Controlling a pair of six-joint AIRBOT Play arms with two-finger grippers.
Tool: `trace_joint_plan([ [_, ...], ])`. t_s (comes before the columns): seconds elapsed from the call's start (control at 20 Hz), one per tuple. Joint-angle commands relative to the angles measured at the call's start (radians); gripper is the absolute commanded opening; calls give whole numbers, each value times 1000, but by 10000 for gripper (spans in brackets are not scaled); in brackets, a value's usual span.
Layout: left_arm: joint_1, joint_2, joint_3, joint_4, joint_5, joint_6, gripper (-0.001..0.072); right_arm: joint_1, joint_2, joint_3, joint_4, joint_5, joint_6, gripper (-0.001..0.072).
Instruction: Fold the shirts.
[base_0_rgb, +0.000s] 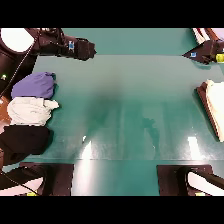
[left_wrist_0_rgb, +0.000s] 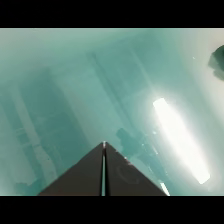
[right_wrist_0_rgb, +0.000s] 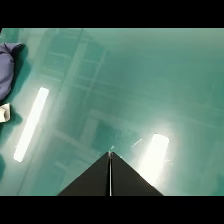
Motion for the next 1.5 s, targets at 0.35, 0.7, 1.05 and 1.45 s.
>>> trace_joint_plan([
  [0.35, 0, 0, 0, 0, 0, 0, 24, 3, 1, 1, 1, 7, 0, 19],
  [0.7, 15, 0, 0, 131, 45, 90, 102, 3, 1, 1, 1, 8, 0, 19],
  [1.05, 269, -85, -147, 629, -88, -116, 669, 6, 1, 0, 2, 8, 0, 19],
  [1.45, 514, -261, -322, 626, 2, -166, 669, 6, 1, 0, 2, 9, 0, 19],
])
